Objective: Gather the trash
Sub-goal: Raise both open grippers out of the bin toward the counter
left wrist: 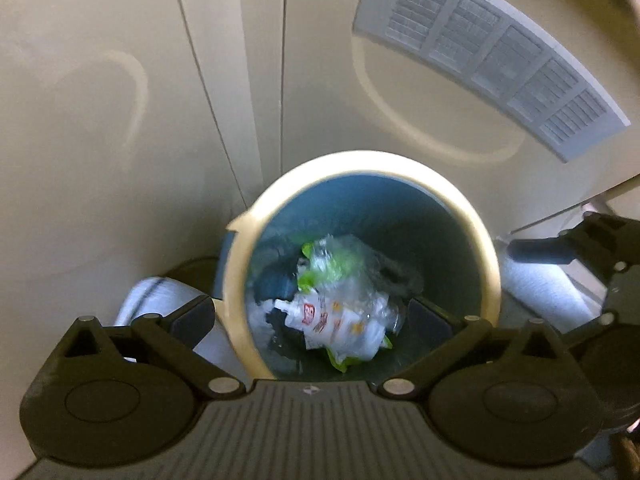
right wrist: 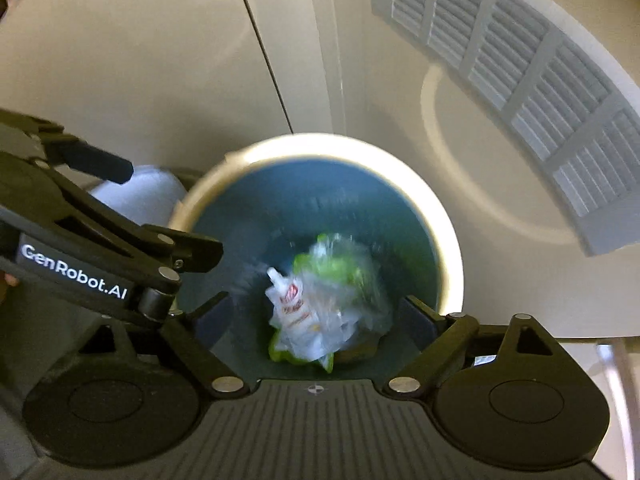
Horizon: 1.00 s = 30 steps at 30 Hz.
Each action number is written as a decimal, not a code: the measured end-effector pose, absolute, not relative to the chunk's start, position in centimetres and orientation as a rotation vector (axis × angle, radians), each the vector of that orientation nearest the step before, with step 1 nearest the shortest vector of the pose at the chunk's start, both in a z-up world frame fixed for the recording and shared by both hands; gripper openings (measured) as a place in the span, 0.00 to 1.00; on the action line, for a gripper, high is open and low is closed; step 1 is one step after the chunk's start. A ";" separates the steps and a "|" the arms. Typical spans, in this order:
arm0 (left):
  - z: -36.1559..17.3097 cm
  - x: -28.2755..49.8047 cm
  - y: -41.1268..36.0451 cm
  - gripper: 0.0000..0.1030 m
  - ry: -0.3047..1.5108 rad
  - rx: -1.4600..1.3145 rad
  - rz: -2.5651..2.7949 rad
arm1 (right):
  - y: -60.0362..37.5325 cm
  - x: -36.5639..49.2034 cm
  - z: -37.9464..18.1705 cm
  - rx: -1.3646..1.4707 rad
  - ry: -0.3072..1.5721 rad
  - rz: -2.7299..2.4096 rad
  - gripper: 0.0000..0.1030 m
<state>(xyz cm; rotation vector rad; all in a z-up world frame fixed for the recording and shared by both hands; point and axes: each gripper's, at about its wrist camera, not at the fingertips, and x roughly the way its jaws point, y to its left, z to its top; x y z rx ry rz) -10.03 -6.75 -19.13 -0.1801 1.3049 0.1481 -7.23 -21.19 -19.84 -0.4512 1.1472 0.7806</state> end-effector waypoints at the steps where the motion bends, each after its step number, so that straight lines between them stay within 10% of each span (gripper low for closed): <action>1: -18.3 -10.5 -6.8 1.00 1.290 -0.171 0.156 | -21.5 -7.7 -19.0 -0.451 1.118 0.785 0.89; 30: -11.0 -15.7 -9.9 1.00 1.133 -0.009 0.237 | -24.8 -13.9 -11.7 -0.396 0.893 0.800 0.92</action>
